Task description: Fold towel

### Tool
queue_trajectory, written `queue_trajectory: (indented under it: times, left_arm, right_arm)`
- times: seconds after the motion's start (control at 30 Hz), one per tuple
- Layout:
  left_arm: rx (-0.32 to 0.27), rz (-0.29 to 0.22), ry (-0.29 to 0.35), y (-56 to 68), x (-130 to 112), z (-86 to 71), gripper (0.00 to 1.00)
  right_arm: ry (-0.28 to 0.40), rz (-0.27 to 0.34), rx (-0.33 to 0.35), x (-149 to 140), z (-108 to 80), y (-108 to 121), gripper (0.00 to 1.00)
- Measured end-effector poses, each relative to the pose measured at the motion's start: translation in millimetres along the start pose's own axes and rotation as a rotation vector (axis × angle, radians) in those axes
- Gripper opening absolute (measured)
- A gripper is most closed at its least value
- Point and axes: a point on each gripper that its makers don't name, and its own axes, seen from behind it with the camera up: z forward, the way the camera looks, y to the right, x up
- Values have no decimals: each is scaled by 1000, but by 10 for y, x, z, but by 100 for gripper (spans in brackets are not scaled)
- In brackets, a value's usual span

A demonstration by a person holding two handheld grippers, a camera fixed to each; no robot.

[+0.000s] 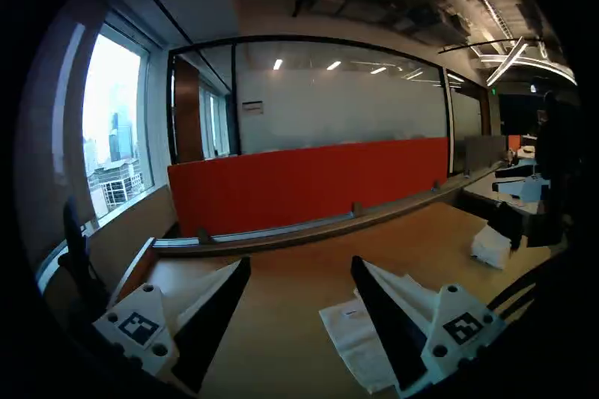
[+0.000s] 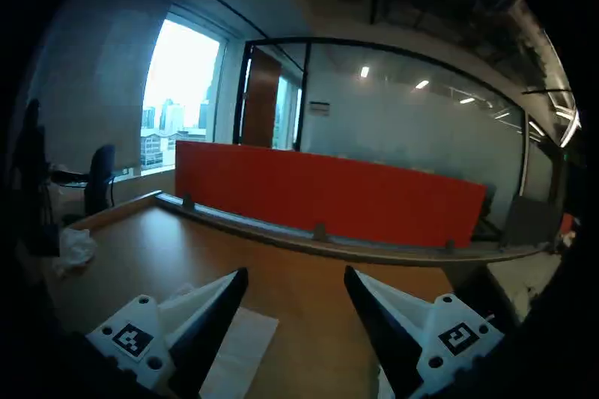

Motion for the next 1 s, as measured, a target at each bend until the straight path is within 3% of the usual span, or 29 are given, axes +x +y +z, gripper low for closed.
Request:
queue_trajectory:
  times: [0.4,0.8,1.0]
  left_arm:
    - [-143,14,-125,271,-349,-8,100]
    - [-215,42,-185,405,-669,33,100]
    - [-264,85,-225,559,-992,53,100]
  right_arm:
    - [-109,-52,163,-230,-17,-291,100]
    - [-189,-90,247,-533,3,-436,100]
    - [-233,-109,286,-831,15,-543,100]
